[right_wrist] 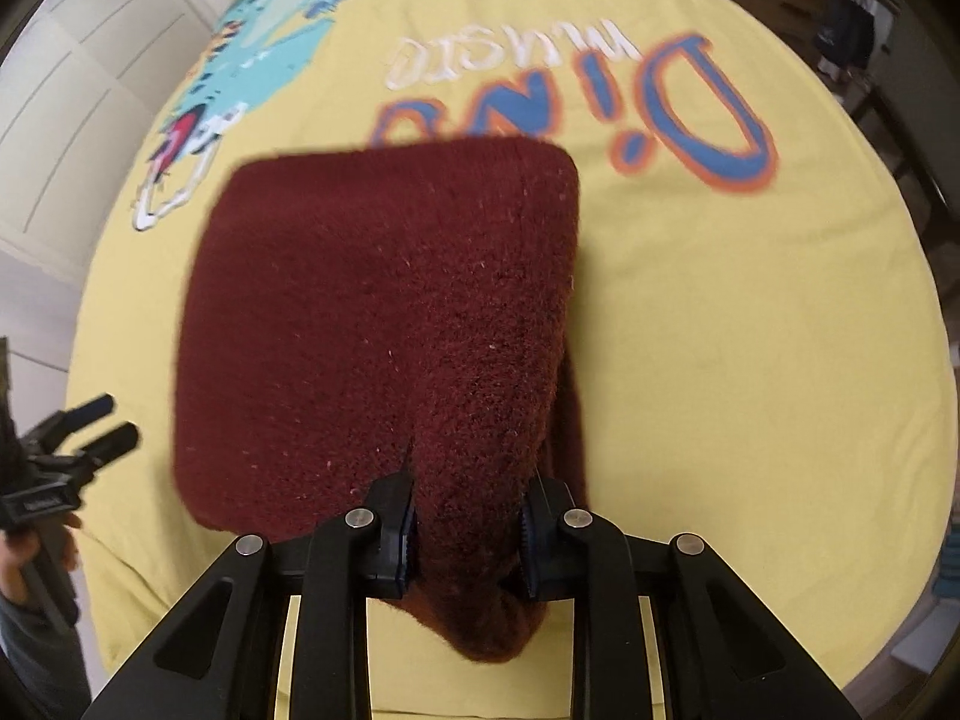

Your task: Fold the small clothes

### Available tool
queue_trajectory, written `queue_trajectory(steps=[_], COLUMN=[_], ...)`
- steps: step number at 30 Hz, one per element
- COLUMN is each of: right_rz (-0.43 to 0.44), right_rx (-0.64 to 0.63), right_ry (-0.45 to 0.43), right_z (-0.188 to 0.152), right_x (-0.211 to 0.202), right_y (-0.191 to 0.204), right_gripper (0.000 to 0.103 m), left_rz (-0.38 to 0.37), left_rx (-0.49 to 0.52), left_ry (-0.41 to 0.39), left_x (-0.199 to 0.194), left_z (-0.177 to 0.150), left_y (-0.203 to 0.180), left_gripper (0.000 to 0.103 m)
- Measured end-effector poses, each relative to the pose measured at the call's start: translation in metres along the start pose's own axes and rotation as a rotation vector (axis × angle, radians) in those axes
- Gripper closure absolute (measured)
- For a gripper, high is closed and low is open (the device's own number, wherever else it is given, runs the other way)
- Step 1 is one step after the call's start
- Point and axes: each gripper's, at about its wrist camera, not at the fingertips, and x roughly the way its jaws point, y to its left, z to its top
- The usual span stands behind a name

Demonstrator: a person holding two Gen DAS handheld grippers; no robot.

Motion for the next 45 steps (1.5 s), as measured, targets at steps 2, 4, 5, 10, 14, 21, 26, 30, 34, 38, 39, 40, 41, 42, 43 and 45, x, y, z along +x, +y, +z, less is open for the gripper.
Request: queue_trajectory(steps=[2, 4, 5, 10, 14, 21, 26, 30, 34, 38, 39, 40, 41, 42, 43, 45], right_rz=[-0.033, -0.071, -0.075, -0.121, -0.106, -0.059, -0.028, -0.009, -0.05, -0.003, 0.011, 0.019, 0.032, 0.04, 0.046, 0.064], right_rx=[-0.002, -0.004, 0.004, 0.03, 0.022, 0.018, -0.003, 0.017, 0.021, 0.037, 0.043, 0.048, 0.055, 0.057, 0.059, 0.059], right_ry=[0.017, 0.032, 0.032, 0.001, 0.001, -0.058, -0.069, -0.022, -0.003, -0.017, -0.023, -0.023, -0.023, -0.021, -0.02, -0.019], right_z=[-0.004, -0.01, -0.012, -0.014, -0.01, 0.001, 0.019, 0.029, 0.026, 0.018, 0.016, 0.016, 0.015, 0.014, 0.014, 0.014], right_x=[0.011, 0.026, 0.029, 0.022, 0.014, -0.009, -0.008, 0.017, 0.041, 0.06, 0.064, 0.066, 0.069, 0.072, 0.073, 0.076], right_y=[-0.005, -0.008, -0.009, -0.014, -0.014, -0.009, 0.002, 0.002, -0.003, -0.015, -0.018, -0.019, -0.02, -0.021, -0.02, -0.02], right_gripper=[0.077, 0.076, 0.076, 0.035, 0.032, 0.021, 0.012, 0.002, 0.002, 0.001, 0.001, 0.001, 0.001, 0.001, 0.001, 0.001], left_rz=[-0.002, -0.003, -0.004, 0.002, 0.0, -0.046, -0.049, -0.065, -0.022, -0.032, -0.034, -0.035, -0.033, -0.028, -0.018, 0.0], left_rx=[0.008, 0.009, 0.011, 0.03, 0.036, 0.024, 0.032, 0.029, 0.014, -0.018, -0.022, -0.023, -0.021, -0.017, -0.004, 0.022], left_ry=[0.007, 0.015, 0.017, 0.026, 0.037, 0.045, 0.042, 0.084, 0.127, 0.155, 0.153, 0.146, 0.141, 0.134, 0.125, 0.109], left_x=[0.004, 0.007, 0.008, 0.012, 0.017, 0.017, 0.023, 0.044, 0.071, 0.09, 0.093, 0.095, 0.096, 0.097, 0.098, 0.099], left_z=[0.0, 0.0, 0.0, 0.003, 0.008, 0.029, 0.053, 0.064, 0.062, 0.054, 0.052, 0.051, 0.05, 0.048, 0.046, 0.043], left_y=[-0.005, -0.009, -0.011, -0.019, -0.023, -0.035, -0.053, -0.067, -0.072, -0.067, -0.066, -0.065, -0.064, -0.065, -0.067, -0.071], left_gripper=[0.001, 0.001, 0.001, 0.001, 0.001, 0.001, 0.001, 0.001, 0.001, 0.001, 0.001, 0.0, 0.0, 0.0, 0.0, 0.0])
